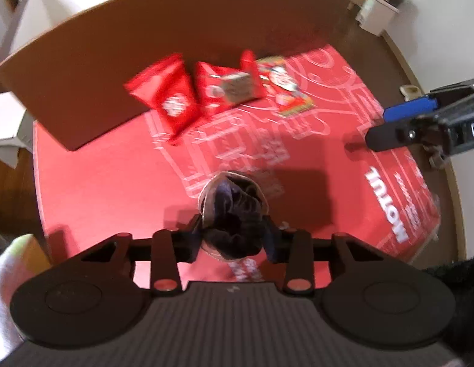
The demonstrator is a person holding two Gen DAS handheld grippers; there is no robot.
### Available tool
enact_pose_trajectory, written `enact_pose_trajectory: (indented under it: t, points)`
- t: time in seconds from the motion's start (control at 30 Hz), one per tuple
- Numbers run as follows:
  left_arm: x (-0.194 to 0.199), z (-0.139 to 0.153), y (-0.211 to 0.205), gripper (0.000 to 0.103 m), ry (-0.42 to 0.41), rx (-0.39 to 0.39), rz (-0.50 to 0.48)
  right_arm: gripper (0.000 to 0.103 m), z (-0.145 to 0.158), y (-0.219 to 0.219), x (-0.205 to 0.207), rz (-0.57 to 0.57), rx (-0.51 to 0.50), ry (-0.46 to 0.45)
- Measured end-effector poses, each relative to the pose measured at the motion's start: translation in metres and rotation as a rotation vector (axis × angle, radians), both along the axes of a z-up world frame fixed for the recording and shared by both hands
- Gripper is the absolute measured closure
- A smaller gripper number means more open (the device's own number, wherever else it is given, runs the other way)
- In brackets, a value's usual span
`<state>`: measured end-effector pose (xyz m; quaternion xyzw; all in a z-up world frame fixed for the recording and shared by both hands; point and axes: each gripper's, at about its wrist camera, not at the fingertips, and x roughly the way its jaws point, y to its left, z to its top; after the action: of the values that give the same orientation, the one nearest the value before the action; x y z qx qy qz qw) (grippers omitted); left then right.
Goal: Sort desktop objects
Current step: 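Close the left tool on the purple fabric bundle and lift it, then grasp the red candy packet with the right tool while the left tool holds the purple bundle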
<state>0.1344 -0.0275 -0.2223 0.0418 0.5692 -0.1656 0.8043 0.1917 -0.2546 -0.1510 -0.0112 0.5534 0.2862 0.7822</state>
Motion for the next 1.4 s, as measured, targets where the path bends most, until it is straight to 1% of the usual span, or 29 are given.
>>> enact_pose_trajectory:
  t: [0.1,0.17,0.3,0.43,0.57,0.6,0.63,0.73,0.8,0.93,0.97,1.03,1.1,1.23,1.33,1.4]
  points:
    - [0.007,0.002,0.009,0.071,-0.002,0.009,0.025,0.032,-0.001,0.017,0.01,0.068,0.004,-0.045]
    - [0.011,0.002,0.013,0.071,-0.002,0.018,0.036,0.032,-0.004,0.027,0.017,0.091,-0.002,-0.068]
    - [0.016,0.002,0.018,0.07,0.011,0.014,0.061,0.032,-0.015,0.046,0.034,0.106,-0.053,-0.116]
    - [0.017,0.002,0.018,0.07,0.016,0.018,0.056,0.032,-0.028,0.06,0.046,0.112,-0.102,-0.147]
    - [0.018,0.001,0.021,0.07,0.023,0.012,0.061,0.033,-0.032,0.058,0.044,0.117,-0.129,-0.154]
    - [0.018,0.001,0.021,0.07,0.025,0.01,0.06,0.05,-0.032,0.057,0.043,0.118,-0.136,-0.155]
    - [0.019,0.001,0.021,0.07,0.025,0.009,0.059,0.056,-0.033,0.056,0.042,0.12,-0.142,-0.156]
    - [0.02,0.001,0.021,0.07,0.026,0.009,0.057,0.058,-0.035,0.053,0.04,0.124,-0.162,-0.16]
    - [0.02,0.001,0.02,0.069,0.024,0.012,0.052,0.068,-0.036,0.051,0.038,0.127,-0.175,-0.162]
    - [0.019,0.001,0.018,0.069,0.016,0.019,0.039,0.071,-0.039,0.048,0.035,0.133,-0.201,-0.167]
    - [0.019,0.001,0.018,0.07,0.014,0.021,0.036,0.074,-0.04,0.046,0.032,0.133,-0.204,-0.166]
    - [0.017,0.002,0.018,0.072,0.012,0.022,0.031,0.075,-0.039,0.041,0.025,0.123,-0.197,-0.152]
    - [0.016,0.003,0.018,0.075,0.011,0.021,0.026,0.076,-0.039,0.033,0.019,0.094,-0.174,-0.119]
    - [0.011,0.008,0.019,0.077,0.012,0.015,0.023,0.076,-0.033,0.014,0.009,-0.002,-0.087,-0.037]
    - [0.009,0.012,0.019,0.078,0.021,0.021,0.024,0.076,-0.022,0.004,0.003,-0.048,-0.038,-0.017]
    - [0.007,0.017,0.018,0.078,0.024,0.03,0.022,0.076,-0.014,0.001,0.0,-0.066,-0.026,-0.02]
